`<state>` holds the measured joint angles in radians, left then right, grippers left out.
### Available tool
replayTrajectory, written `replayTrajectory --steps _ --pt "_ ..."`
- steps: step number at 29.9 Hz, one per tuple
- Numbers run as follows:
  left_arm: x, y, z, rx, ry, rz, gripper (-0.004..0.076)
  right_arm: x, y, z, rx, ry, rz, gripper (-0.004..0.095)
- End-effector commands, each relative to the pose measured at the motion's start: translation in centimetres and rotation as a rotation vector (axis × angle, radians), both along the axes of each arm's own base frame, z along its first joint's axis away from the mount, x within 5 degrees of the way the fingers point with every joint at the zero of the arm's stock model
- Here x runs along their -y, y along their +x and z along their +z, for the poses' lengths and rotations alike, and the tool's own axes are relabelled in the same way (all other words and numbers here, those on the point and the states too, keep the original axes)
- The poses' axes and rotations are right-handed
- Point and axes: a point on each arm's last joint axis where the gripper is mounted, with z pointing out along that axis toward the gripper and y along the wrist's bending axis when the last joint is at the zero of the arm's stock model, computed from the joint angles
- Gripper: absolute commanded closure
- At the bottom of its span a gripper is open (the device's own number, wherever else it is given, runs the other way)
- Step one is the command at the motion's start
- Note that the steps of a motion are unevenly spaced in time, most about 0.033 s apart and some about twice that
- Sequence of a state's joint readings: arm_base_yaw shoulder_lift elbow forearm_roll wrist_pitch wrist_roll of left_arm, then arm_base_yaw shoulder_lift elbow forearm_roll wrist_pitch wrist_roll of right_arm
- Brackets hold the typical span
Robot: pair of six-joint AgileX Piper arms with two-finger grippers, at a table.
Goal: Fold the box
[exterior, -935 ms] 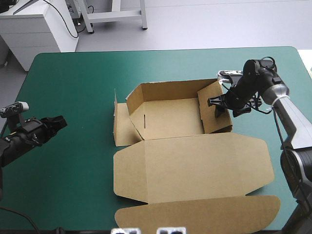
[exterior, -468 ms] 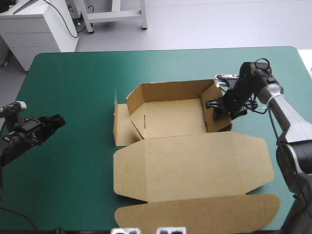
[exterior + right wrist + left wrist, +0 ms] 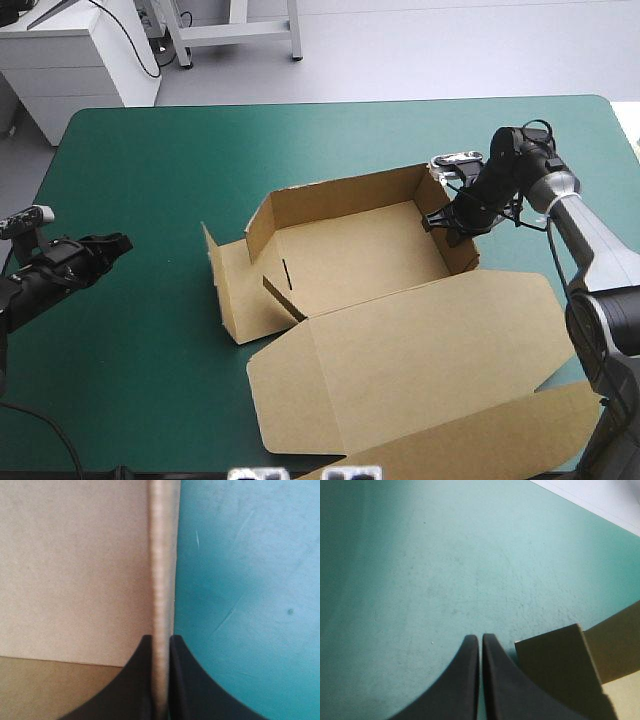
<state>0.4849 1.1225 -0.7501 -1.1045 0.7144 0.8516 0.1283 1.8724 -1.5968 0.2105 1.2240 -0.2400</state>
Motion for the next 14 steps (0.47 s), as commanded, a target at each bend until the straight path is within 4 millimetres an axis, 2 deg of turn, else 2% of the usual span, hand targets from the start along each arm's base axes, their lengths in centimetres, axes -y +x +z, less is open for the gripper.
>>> replayTrajectory --steps 1,8,14 --pt "-0.3 1.2 0.3 0.028 -0.055 0.029 0.0717 0.6 -1.1 3.3 0.071 0.02 0.024 0.0926" --pt "-1.2 2.8 -2.3 -0.067 -0.105 0.037 0.0717 2.0 -2.8 7.8 0.189 0.133 -0.02 0.0926" --pt "-1.3 4.1 -4.3 -0.132 -0.177 0.025 0.0718 1.7 -4.9 12.5 0.328 0.185 -0.012 0.0926"
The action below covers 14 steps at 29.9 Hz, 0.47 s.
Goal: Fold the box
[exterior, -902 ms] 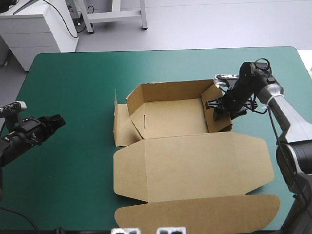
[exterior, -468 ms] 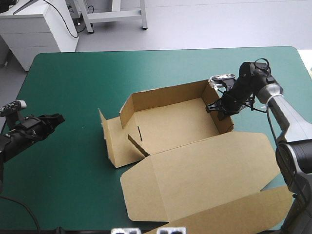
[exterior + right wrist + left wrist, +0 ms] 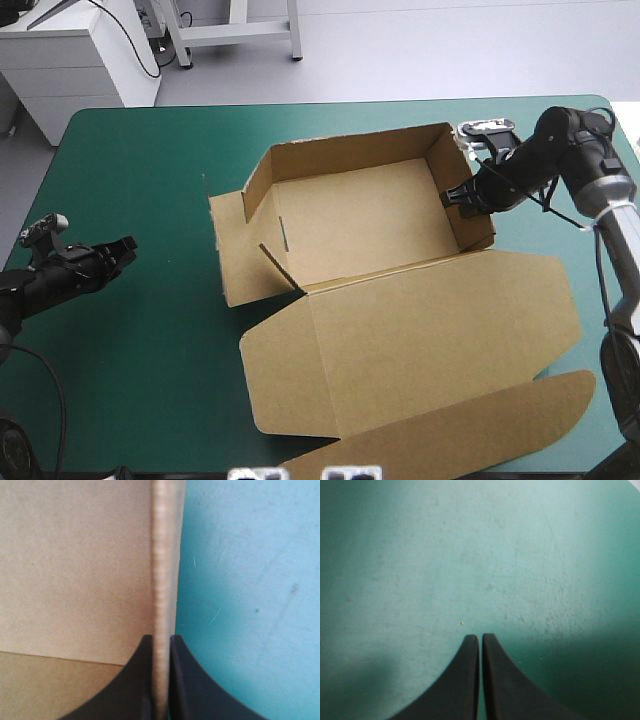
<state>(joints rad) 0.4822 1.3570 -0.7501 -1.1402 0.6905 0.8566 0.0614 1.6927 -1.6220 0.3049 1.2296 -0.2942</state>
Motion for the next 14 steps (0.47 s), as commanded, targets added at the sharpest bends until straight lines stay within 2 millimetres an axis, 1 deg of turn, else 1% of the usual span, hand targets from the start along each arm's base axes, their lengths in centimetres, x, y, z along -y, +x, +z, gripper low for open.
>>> replayTrajectory --steps 1,2,5,8,14 --pt "0.7 1.0 0.8 0.047 -0.063 -0.011 0.0723 -0.4 -2.4 5.8 0.154 0.099 0.016 0.0926" --pt "1.1 1.2 0.6 0.042 -0.064 -0.027 0.0734 -0.5 -2.7 6.7 0.18 0.12 0.02 0.0926" --pt "2.5 1.6 0.3 0.033 -0.054 -0.089 0.0733 -1.1 -3.1 8.6 0.229 0.194 0.03 0.0926" --pt "4.1 2.2 -0.1 0.02 -0.059 -0.154 0.0733 -1.6 -3.3 9.7 0.254 0.266 0.047 0.0926" --pt "7.0 3.2 0.0 0.012 -0.08 -0.264 0.0733 -1.8 -3.3 9.9 0.258 0.286 0.054 0.0926"
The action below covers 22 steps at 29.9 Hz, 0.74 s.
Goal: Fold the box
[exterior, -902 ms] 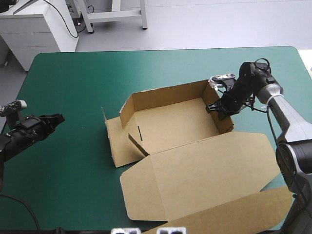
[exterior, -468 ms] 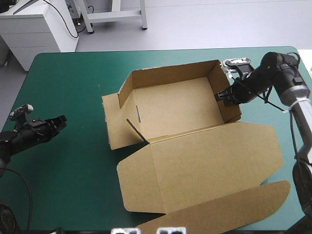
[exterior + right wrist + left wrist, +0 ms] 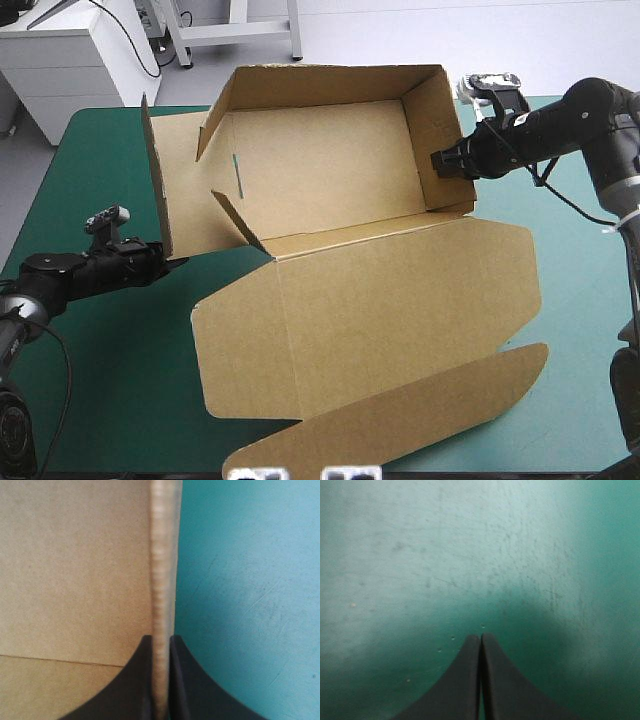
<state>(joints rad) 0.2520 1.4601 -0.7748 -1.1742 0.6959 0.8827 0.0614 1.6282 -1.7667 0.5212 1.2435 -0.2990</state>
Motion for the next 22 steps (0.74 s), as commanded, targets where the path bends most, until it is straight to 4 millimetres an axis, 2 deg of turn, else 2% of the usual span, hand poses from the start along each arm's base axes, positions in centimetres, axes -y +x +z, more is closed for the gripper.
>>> replayTrajectory --steps 1,6,12,17,22 --pt "1.9 0.8 2.1 0.057 -0.059 -0.038 0.0733 -0.2 -1.7 2.8 0.075 0.062 0.015 0.0926" --pt "4.3 1.5 3.8 0.104 -0.066 -0.133 0.0733 -0.2 -1.2 2.4 0.063 0.057 0.016 0.0924" --pt "6.1 2.2 6.7 0.137 -0.137 -0.194 0.0733 0.1 0.7 0.1 0.006 0.013 0.004 0.0924" --pt "6.6 2.3 8.8 0.149 -0.186 -0.257 0.0733 1.0 2.0 -1.5 -0.023 -0.096 -0.052 0.0924" --pt "6.7 2.5 9.8 0.161 -0.208 -0.254 0.0733 1.4 2.2 -1.9 -0.029 -0.139 -0.071 0.0924"
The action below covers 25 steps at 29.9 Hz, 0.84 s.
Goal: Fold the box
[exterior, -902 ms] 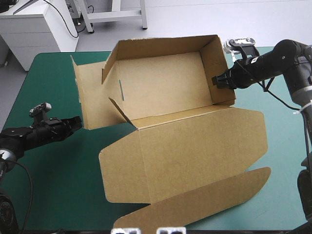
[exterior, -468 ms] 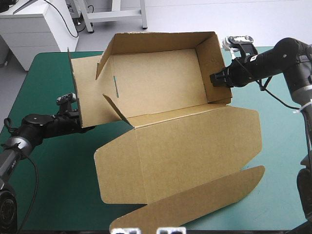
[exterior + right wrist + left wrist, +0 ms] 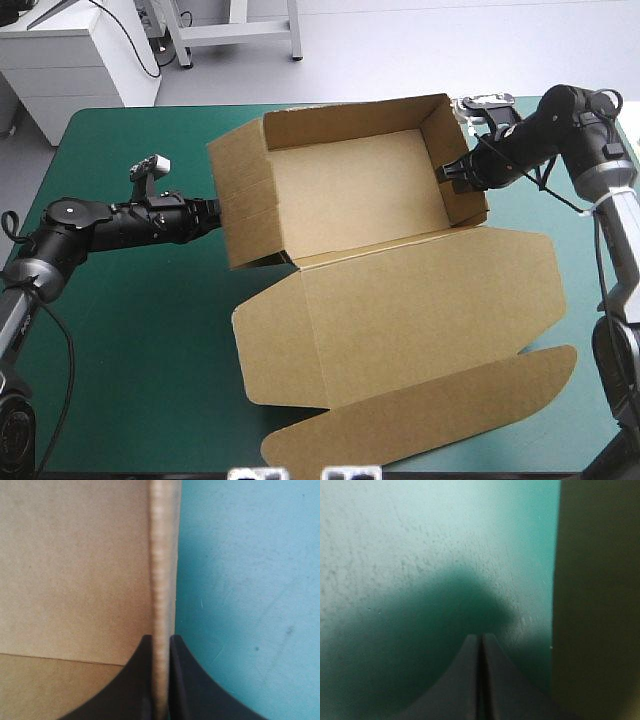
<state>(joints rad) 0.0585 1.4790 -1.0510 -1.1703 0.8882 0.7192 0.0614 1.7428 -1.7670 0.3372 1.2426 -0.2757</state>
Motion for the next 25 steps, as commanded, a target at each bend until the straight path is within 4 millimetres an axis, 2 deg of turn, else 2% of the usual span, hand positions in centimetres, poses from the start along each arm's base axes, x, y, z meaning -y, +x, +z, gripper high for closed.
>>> replayTrajectory --steps 1,5,14,25 --pt "0.4 -0.3 2.6 0.052 -0.071 0.007 0.0733 0.1 -1.0 2.8 0.088 0.036 -0.017 0.0924" --pt "0.9 -0.4 2.6 0.043 -0.078 -0.004 0.0733 0.1 -1.0 2.8 0.092 0.037 -0.018 0.0924" --pt "4.5 -0.8 2.8 0.068 -0.067 -0.082 0.0733 0.3 -0.8 2.7 0.094 0.013 -0.034 0.0924" --pt "5.2 -0.8 6.7 0.14 -0.153 -0.101 0.0732 1.3 -0.8 2.4 0.081 -0.083 -0.078 0.0924"
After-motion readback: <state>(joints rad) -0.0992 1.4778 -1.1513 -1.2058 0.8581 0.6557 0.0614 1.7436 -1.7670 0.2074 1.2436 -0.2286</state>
